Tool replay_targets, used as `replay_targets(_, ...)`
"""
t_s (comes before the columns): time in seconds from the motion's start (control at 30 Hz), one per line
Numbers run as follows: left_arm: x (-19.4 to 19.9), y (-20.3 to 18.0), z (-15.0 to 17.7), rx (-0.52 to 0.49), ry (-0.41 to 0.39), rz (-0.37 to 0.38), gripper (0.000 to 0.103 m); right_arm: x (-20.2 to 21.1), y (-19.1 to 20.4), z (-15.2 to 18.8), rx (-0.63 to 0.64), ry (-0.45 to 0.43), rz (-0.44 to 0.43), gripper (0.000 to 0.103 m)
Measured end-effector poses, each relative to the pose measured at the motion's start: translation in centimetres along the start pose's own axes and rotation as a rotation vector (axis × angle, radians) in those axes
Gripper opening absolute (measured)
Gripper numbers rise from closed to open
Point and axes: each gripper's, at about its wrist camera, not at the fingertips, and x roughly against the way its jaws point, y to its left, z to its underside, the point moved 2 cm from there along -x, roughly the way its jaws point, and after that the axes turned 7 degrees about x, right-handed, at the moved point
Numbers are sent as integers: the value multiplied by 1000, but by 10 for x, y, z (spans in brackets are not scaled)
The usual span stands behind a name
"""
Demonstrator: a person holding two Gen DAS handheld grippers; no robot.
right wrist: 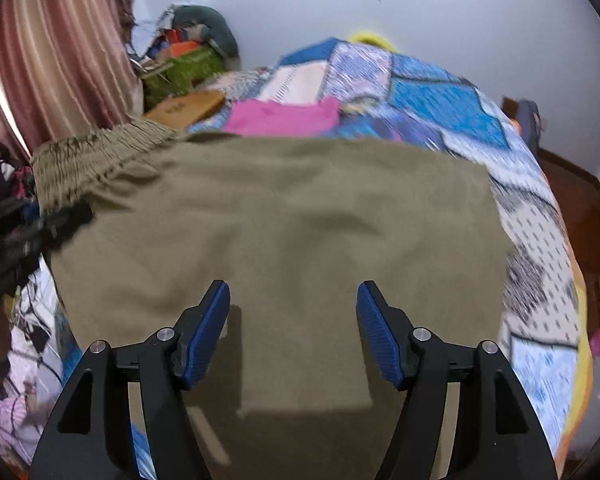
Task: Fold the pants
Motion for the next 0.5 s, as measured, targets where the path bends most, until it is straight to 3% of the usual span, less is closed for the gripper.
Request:
replay_targets(0.23,9,-8,-14,9,-35,66,29,-38,31,1,60,96,-81,64)
replay_targets(0.37,17,-21,-22,-15,-77,58,28,-32,27,1,48,106,-102,63)
replay_targets(0.5,29,-30,-33,-24,-117,85,28,-7,18,11,39,70,-67,63)
